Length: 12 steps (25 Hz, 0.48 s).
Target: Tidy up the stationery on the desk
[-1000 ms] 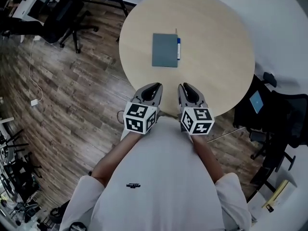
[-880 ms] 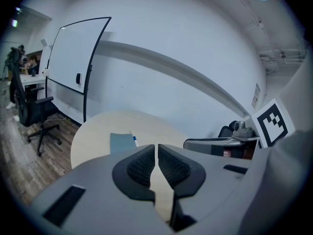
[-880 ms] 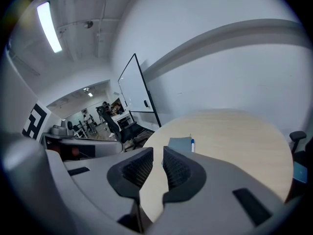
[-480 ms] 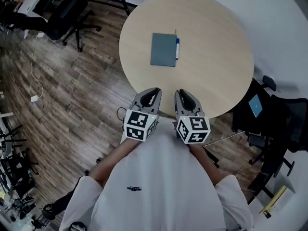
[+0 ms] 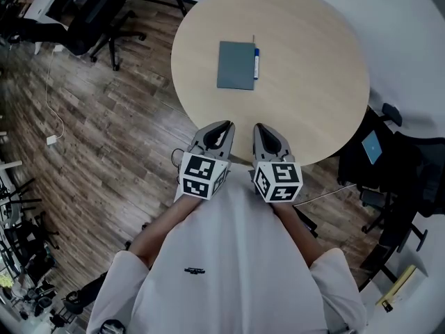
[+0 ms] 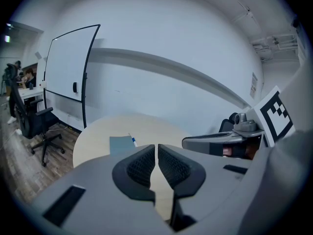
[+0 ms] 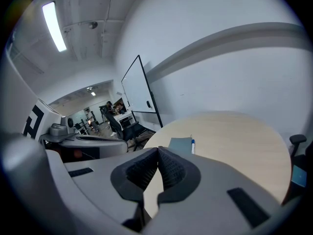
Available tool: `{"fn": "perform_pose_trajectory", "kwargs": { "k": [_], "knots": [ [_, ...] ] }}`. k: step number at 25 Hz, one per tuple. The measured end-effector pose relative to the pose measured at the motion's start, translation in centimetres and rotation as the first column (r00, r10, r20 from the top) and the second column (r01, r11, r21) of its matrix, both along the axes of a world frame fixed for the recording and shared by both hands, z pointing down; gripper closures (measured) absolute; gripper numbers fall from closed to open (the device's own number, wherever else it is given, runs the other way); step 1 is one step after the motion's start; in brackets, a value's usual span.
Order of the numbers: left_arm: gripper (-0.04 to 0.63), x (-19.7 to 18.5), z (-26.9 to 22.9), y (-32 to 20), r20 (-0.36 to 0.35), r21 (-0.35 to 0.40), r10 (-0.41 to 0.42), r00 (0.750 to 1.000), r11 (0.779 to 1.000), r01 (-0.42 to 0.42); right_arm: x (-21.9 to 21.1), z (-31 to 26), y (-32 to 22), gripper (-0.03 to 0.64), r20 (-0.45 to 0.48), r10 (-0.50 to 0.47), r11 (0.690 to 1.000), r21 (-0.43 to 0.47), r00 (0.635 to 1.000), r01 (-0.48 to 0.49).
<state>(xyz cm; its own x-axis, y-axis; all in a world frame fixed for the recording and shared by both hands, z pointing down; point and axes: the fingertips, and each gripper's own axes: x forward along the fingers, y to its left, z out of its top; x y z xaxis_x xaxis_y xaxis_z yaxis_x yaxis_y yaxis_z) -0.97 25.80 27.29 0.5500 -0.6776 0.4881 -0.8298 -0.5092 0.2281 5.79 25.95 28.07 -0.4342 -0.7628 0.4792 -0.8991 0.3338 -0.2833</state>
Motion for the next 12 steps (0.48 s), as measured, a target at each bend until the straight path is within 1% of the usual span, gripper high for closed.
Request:
{"fn": "perform_pose_trajectory", "kwargs": {
  "k": [12],
  "knots": [
    [0.560, 0.10, -0.15, -0.74, 0.002, 0.004, -0.020, 1.000, 1.000, 0.020, 0.01, 0.01, -0.71, 0.584, 0.005, -0.024, 1.000, 0.000, 1.000, 0.024]
  ]
}}
